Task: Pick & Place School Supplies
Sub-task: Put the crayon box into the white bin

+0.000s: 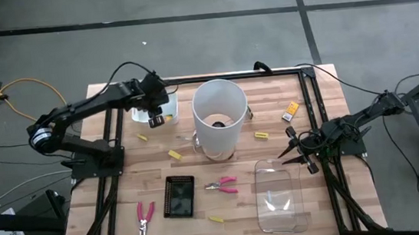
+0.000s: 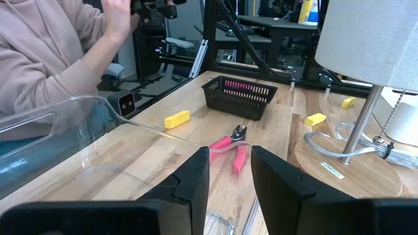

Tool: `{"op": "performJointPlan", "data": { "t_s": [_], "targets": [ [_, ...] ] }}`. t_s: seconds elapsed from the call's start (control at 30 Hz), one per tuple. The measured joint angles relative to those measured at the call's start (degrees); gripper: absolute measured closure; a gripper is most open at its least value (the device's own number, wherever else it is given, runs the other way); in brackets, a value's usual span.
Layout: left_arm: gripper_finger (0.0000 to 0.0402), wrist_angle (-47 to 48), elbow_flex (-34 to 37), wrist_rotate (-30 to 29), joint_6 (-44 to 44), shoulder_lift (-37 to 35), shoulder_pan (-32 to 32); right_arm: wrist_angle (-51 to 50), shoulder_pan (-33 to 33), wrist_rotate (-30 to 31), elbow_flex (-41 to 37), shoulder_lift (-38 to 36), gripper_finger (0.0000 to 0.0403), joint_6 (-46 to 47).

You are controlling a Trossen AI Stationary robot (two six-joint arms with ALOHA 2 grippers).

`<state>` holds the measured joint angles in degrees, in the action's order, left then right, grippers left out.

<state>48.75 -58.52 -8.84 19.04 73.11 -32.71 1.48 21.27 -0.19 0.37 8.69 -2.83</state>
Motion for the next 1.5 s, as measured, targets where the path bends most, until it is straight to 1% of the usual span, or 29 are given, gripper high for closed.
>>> {"op": "performJointPlan", "data": {
  "t_s": [0.2,0.3,0.5,0.7,0.9,1.3,1.5],
  "targets": [
    [0.0285,3.6,0.0,4.9,-7.3,-0.1,1.9,0.0,0.0,0.0,0.0,0.0,0.0298,0.0],
    [0.0285,5.9,0.0,5.9,-10.3,-0.1,2.9,0.0,0.0,0.0,0.0,0.0,0.0298,0.0],
    [0.0285,9.8,0.0,5.7,-12.9,-0.3,6.2,0.0,0.0,0.0,0.0,0.0,0.0298,0.0],
    [0.0284,10.9,0.0,1.5,-14.5,-3.0,8.9,0.0,0.0,0.0,0.0,0.0,0.0298,0.0],
    [0.0284,10.8,0.0,1.0,-15.7,-3.9,9.0,0.0,0.0,0.0,0.0,0.0,0.0298,0.0],
    [0.0284,9.7,0.0,1.1,-14.6,-3.9,9.0,0.0,0.0,0.0,0.0,0.0,0.0298,0.0],
    [0.0284,8.5,0.0,1.1,-16.3,-3.9,9.0,0.0,0.0,0.0,0.0,0.0,0.0298,0.0]
  ]
}}
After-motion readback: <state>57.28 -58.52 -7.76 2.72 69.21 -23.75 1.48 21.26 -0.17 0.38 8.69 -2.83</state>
